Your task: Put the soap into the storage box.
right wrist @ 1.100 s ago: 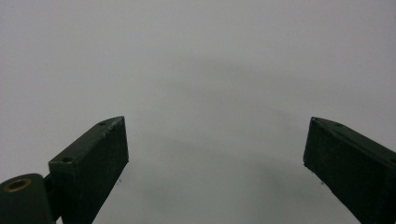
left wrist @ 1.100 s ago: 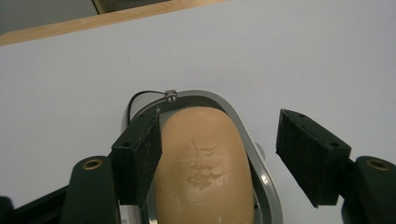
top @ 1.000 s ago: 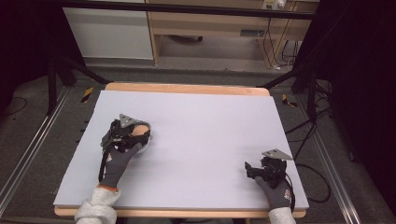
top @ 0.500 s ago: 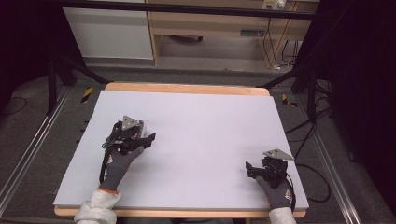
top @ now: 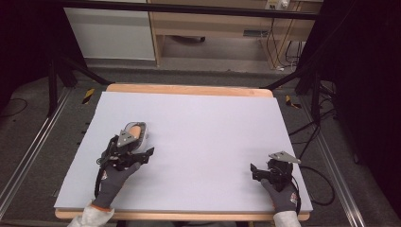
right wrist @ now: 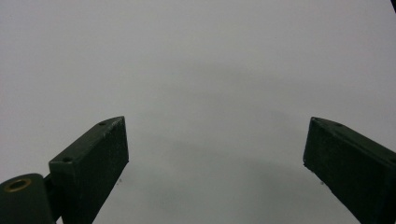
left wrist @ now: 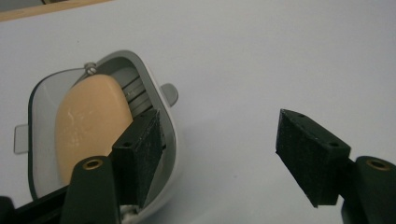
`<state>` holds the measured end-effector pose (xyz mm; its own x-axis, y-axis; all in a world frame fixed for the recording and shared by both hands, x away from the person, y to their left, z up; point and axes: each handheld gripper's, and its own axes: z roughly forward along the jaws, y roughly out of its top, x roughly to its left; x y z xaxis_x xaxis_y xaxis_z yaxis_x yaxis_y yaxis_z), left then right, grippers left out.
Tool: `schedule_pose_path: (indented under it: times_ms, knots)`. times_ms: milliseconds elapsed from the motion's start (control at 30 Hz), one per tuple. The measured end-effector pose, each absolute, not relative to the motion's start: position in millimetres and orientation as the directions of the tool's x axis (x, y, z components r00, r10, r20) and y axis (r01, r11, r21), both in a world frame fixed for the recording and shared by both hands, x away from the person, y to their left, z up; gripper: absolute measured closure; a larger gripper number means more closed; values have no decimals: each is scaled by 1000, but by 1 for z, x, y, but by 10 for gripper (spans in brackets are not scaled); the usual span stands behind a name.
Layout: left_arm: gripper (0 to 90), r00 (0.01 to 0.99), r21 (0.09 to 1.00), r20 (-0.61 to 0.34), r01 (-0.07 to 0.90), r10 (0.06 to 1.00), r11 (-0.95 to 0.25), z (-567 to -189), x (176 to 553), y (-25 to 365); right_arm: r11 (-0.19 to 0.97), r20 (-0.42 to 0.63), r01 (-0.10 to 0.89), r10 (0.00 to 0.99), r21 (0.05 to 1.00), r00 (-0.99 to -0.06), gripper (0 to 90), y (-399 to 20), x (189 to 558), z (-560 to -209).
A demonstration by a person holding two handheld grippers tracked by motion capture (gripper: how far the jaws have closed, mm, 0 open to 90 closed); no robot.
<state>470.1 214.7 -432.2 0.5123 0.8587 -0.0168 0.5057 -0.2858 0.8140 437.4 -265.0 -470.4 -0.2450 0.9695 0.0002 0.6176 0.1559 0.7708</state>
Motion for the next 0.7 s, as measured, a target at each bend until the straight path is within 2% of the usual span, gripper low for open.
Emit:
schedule_pose_path:
  times_ms: [700]
  knots:
    - [295, 491, 781, -11, 549, 871, -299, -456, 438, 253, 142, 3, 621, 974, 771, -227, 71, -270, 435, -471]
